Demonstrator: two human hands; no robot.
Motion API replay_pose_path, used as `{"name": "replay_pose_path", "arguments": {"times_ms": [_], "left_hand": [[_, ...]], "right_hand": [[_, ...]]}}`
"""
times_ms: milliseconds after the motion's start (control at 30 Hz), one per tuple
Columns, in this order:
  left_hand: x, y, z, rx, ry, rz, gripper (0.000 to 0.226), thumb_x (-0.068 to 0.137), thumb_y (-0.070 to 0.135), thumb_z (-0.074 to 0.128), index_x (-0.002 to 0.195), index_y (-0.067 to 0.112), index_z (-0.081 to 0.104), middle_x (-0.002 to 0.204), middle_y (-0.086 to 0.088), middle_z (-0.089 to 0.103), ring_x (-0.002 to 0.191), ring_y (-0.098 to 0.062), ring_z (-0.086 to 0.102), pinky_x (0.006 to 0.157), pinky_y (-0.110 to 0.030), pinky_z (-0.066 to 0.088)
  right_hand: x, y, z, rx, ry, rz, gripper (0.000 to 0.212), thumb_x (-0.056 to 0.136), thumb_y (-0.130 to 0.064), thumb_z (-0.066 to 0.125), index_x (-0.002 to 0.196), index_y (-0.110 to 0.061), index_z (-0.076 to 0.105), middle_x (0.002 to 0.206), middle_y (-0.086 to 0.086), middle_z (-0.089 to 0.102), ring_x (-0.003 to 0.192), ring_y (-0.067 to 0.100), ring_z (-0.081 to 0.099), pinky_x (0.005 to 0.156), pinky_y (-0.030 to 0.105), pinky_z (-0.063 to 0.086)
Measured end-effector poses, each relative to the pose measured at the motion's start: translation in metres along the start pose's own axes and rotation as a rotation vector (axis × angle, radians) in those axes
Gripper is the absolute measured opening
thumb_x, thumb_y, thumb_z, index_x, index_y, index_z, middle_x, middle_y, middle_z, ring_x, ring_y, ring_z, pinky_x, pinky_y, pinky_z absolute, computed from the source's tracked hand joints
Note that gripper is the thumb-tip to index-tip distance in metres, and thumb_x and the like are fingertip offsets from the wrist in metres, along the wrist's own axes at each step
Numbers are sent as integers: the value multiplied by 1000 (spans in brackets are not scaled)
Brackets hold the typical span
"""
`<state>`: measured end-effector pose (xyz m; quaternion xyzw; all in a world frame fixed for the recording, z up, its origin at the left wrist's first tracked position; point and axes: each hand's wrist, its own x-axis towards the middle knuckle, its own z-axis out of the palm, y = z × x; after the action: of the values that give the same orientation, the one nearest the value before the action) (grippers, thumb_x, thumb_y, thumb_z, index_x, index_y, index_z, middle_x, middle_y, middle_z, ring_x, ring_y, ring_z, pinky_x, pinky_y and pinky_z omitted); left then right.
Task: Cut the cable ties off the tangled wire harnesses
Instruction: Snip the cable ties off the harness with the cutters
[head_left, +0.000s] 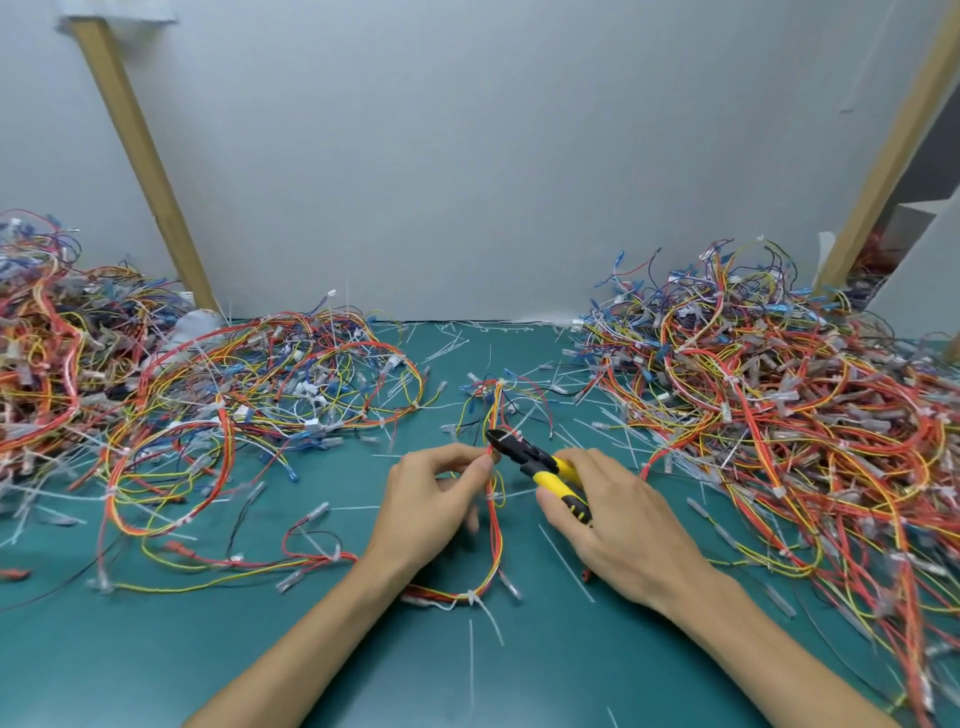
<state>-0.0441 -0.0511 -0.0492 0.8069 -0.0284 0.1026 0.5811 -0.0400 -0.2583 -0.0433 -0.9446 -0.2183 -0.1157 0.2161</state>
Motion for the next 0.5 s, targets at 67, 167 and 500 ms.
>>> {"name": "replay_pose_path", "arguments": {"times_ms": [67,167,500], "left_hand": [[-2,2,1,-115,-20,-68,22,95,32,60,86,19,74,54,-2,63,45,-18,52,45,-21,38],[-4,3,1,-242,-67,-120,26,98,28,57,90,11,75,68,2,67,43,-15,51,42,-17,36],[-8,4,1,-216,-53,-69,23,98,20,56,86,6,71,69,6,62,38,-11,35,41,-15,28]], "right_hand": [[2,0,0,6,16,28,38,89,-68,37,100,-34,49,81,-13,51,77,11,50,66,32,40],[1,2,-3,-45,47,30,39,89,-66,42,93,-29,52,75,-9,57,73,17,54,65,36,45],[-3,1,-3,12,51,-11,42,87,-69,36,107,-36,54,90,-12,58,82,9,53,70,34,47]]}}
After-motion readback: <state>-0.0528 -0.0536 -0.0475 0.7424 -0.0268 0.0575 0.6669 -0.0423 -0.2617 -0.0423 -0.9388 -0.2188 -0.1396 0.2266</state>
